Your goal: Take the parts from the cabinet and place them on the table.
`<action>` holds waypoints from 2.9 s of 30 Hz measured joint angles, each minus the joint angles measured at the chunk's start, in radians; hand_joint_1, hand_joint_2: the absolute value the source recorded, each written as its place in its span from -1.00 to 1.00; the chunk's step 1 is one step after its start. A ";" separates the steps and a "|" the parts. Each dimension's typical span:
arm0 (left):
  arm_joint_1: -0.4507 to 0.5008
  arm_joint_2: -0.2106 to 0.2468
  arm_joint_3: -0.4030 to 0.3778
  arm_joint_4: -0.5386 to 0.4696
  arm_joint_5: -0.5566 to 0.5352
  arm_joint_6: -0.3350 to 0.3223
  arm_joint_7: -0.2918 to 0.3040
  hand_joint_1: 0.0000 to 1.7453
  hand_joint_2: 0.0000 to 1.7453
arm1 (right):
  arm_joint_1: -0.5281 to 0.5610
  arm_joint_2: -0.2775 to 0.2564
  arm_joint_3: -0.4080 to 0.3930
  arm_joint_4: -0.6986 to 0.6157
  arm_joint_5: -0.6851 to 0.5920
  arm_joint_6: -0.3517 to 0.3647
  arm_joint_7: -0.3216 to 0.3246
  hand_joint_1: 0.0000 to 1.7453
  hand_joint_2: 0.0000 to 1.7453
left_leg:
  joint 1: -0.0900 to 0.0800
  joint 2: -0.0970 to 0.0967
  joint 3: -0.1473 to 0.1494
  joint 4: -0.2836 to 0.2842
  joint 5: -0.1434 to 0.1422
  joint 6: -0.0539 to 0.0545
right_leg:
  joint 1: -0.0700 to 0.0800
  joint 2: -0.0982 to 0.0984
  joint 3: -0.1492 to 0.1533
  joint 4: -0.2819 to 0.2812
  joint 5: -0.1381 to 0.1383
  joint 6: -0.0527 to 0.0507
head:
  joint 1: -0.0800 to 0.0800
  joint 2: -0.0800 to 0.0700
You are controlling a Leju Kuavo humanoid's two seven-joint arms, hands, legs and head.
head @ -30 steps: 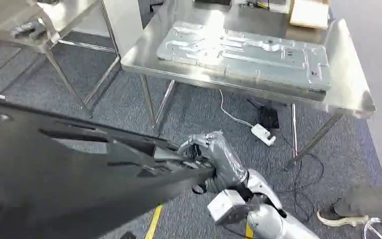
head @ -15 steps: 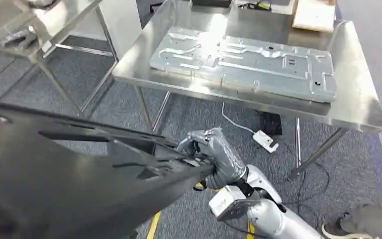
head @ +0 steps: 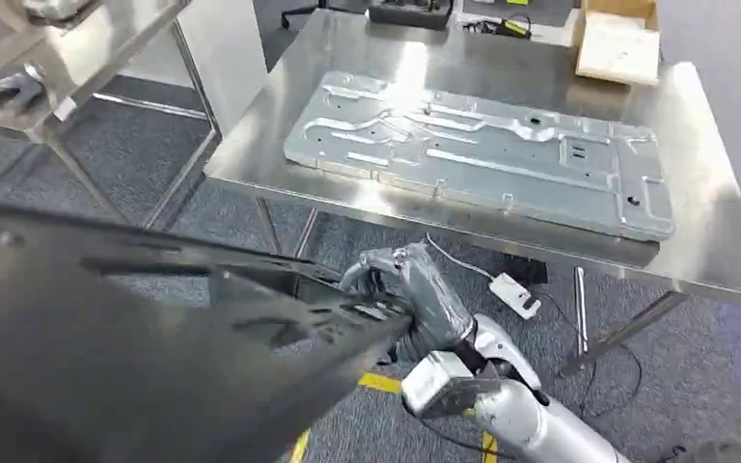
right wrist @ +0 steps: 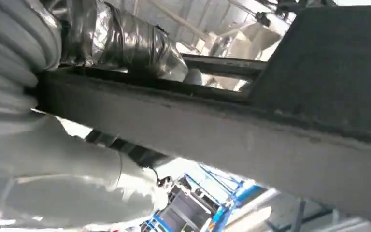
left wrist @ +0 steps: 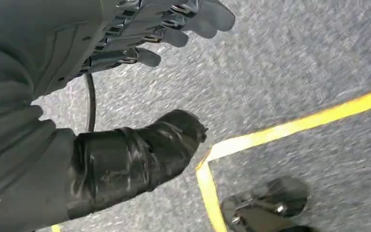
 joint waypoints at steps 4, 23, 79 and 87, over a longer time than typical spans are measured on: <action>-0.003 -0.001 0.000 0.000 -0.001 0.008 -0.005 -1.00 1.00 | 0.004 -0.006 -0.001 0.008 0.000 0.002 0.001 1.00 1.00 | 0.000 -0.002 0.058 -0.004 -0.049 0.002 | -0.003 -0.001 -0.140 0.092 -0.160 0.011 | 0.000 0.000; -0.012 -0.016 -0.005 0.000 -0.021 0.010 0.015 -1.00 1.00 | 0.008 -0.026 -0.005 0.026 0.014 0.005 0.021 1.00 1.00 | -0.002 0.002 -0.035 0.030 0.008 -0.038 | 0.004 0.006 0.005 -0.166 0.014 -0.051 | -0.007 0.000; -0.337 0.010 0.004 0.000 0.041 -0.056 0.297 -1.00 1.00 | -0.245 -0.006 0.055 0.260 0.272 0.029 0.328 1.00 1.00 | 0.004 0.008 -0.134 0.304 -0.154 -0.060 | -0.004 -0.009 -0.096 -0.149 0.090 -0.045 | -0.033 0.000; -0.324 0.016 0.022 0.000 0.049 -0.049 0.297 -1.00 1.00 | -0.325 -0.074 0.055 0.346 0.409 0.063 0.449 1.00 1.00 | -0.006 0.004 0.000 0.012 -0.021 -0.032 | -0.001 -0.002 -0.101 -0.146 0.088 -0.024 | -0.033 0.000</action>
